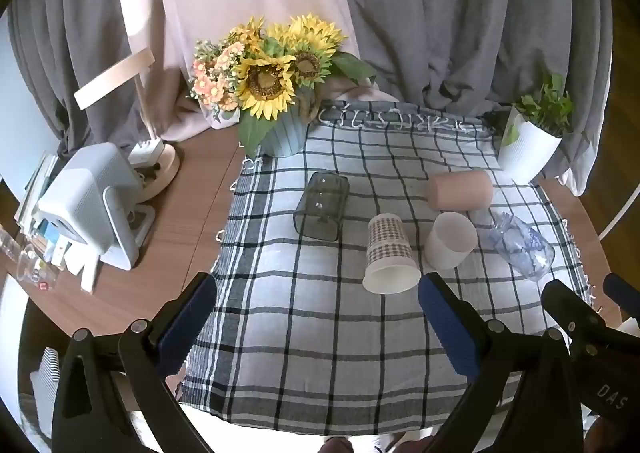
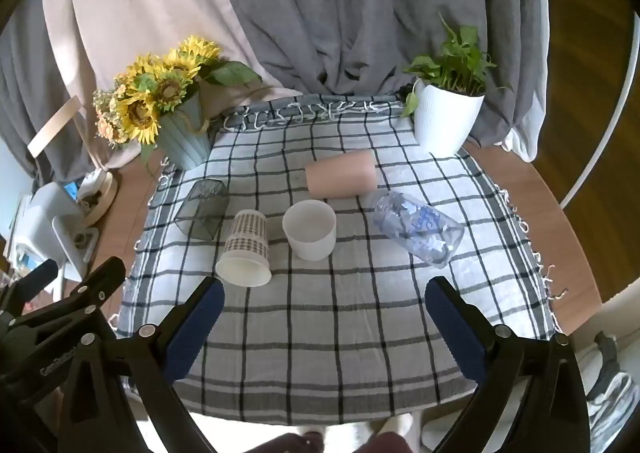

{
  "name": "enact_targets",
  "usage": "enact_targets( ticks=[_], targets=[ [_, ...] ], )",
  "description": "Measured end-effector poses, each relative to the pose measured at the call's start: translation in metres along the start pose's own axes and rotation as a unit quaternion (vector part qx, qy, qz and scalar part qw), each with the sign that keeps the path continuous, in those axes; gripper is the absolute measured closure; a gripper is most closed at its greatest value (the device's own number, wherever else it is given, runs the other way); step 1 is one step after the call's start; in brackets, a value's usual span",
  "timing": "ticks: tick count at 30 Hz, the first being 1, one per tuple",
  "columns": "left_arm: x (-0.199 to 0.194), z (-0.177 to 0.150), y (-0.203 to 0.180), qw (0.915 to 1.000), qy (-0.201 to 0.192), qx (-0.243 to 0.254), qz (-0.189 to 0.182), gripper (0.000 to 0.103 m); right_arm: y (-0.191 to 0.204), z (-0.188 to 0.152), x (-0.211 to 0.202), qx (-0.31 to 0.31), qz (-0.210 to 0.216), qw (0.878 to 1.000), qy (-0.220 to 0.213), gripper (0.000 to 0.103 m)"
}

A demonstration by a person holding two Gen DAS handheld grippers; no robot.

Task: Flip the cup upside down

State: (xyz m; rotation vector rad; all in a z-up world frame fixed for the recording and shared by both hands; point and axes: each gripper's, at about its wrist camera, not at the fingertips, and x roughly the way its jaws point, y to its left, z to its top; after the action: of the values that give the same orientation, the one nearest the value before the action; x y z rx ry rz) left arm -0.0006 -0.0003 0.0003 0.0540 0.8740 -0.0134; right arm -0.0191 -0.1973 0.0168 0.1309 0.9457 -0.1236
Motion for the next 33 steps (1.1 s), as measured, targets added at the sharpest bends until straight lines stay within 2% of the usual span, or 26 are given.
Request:
enact_targets(
  ticks=[4, 13, 33],
  targets=[
    [-0.0040, 0.0012, -0.0040, 0.9999, -0.008, 0.006, 0.008, 0.000, -0.0011, -0.0013, -0.0006, -0.002, -0.003, 1.000, -0.002, 0.001],
    [-0.0020, -0.0008, -0.0021, 1.0000, -0.007, 0.001, -0.004, 0.000, -0.0039, 0.0017, -0.0023, 0.001, -0.002, 1.000, -0.004, 0.001],
    [-0.0017, -0.0029, 0.0010, 1.0000, 0.001, -0.007, -0.003, 0.000, -0.0023, 0.0036, -0.0082, -0.002, 0.000, 1.000, -0.009, 0.001]
  ],
)
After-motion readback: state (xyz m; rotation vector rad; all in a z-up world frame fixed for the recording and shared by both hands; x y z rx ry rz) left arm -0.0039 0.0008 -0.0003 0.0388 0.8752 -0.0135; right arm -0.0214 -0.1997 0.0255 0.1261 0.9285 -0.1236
